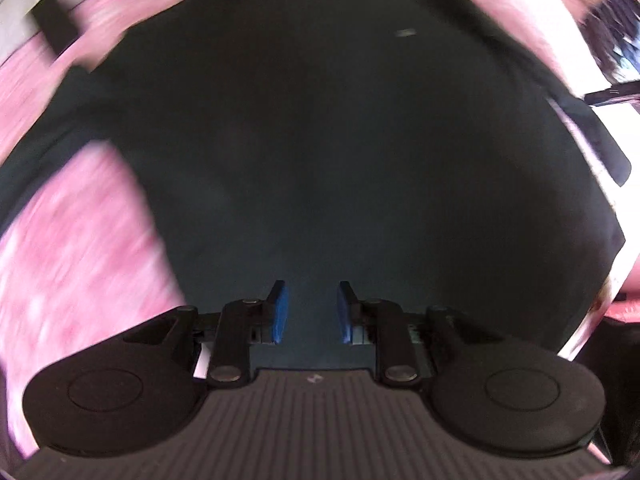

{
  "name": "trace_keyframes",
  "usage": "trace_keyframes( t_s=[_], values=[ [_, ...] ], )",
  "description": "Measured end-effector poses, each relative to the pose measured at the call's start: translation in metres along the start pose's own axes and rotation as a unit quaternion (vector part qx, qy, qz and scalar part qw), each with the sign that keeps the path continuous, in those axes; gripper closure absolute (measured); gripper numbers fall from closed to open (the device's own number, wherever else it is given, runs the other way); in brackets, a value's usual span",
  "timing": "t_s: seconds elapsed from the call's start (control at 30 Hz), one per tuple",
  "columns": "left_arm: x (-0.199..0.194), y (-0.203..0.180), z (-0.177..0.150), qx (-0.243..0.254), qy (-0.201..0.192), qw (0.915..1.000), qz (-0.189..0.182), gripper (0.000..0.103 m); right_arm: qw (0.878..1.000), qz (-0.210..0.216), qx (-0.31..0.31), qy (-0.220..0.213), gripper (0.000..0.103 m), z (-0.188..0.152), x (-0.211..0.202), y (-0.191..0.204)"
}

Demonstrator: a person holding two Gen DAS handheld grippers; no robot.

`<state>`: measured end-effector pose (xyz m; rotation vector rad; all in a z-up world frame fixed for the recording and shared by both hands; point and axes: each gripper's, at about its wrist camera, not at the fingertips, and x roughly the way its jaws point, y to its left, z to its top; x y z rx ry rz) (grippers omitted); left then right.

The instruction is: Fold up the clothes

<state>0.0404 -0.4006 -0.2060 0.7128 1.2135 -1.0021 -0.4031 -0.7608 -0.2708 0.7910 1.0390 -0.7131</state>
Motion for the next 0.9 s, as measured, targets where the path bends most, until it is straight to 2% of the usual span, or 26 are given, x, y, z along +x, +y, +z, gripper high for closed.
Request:
trace_keyframes(
  t_s=[0.07,0.2,0.23,0.27,0.3,0.33,0.37,0.43,0.5,0.57,0.63,0.67,0.7,0.73,0.8,0.87,0.9],
  values=[
    [0.014,-0.029,0.028,0.024,-0.007,0.9996,-0.013,0.082,1.0,0.01,-0.003,0.005,0.043,0.003,0.009,0.006],
    [0.039,-0.078,0.085,0.072,-0.022,0.9963,-0.041,0.081,0.997,0.028,-0.066,0.027,0.044,-0.016,0.005,0.002],
    [0.041,-0.092,0.094,0.081,-0.025,0.9952,-0.048,0.08,0.995,0.025,-0.09,0.031,0.061,-0.014,0.011,0.009],
    [0.044,-0.106,0.102,0.089,-0.028,0.9941,-0.055,0.08,0.993,0.028,-0.11,0.037,0.071,-0.013,0.013,0.01],
    [0.047,-0.113,0.106,0.097,-0.031,0.9929,-0.06,0.08,0.991,0.037,-0.123,0.046,0.097,-0.014,0.009,0.006],
    [0.049,-0.122,0.115,0.105,-0.036,0.9918,-0.064,0.08,0.989,0.04,-0.135,0.053,0.103,-0.013,0.005,0.005],
    [0.05,-0.131,0.123,0.112,-0.041,0.9905,-0.068,0.08,0.986,0.037,-0.153,0.056,0.103,-0.01,0.0,0.004],
    [0.055,-0.152,0.136,0.12,-0.051,0.9886,-0.074,0.08,0.98,-0.003,-0.197,0.028,0.103,0.007,-0.02,-0.003],
    [0.063,-0.178,0.147,0.127,-0.061,0.987,-0.078,0.08,0.973,-0.064,-0.219,-0.023,0.103,0.032,-0.048,-0.017],
    [0.064,-0.193,0.16,0.133,-0.068,0.9855,-0.081,0.08,0.956,-0.148,-0.239,-0.086,0.103,0.058,-0.074,-0.032],
    [0.069,-0.2,0.171,0.138,-0.071,0.9845,-0.081,0.08,0.935,-0.211,-0.246,-0.141,0.103,0.08,-0.092,-0.047],
    [0.071,-0.203,0.174,0.141,-0.071,0.9841,-0.08,0.079,0.927,-0.233,-0.249,-0.156,0.102,0.089,-0.096,-0.053],
    [0.074,-0.205,0.178,0.145,-0.071,0.9837,-0.079,0.078,0.921,-0.25,-0.251,-0.164,0.091,0.098,-0.096,-0.06],
    [0.076,-0.206,0.181,0.149,-0.072,0.9833,-0.075,0.077,0.922,-0.25,-0.247,-0.162,0.066,0.105,-0.094,-0.066],
    [0.08,-0.207,0.185,0.15,-0.072,0.9835,-0.071,0.076,0.935,-0.223,-0.219,-0.165,0.041,0.108,-0.096,-0.066],
    [0.085,-0.211,0.193,0.148,-0.074,0.984,-0.067,0.076,0.949,-0.194,-0.187,-0.164,0.041,0.116,-0.094,-0.066],
    [0.087,-0.213,0.197,0.148,-0.075,0.984,-0.065,0.076,0.959,-0.172,-0.16,-0.156,0.041,0.123,-0.087,-0.066]
  ],
)
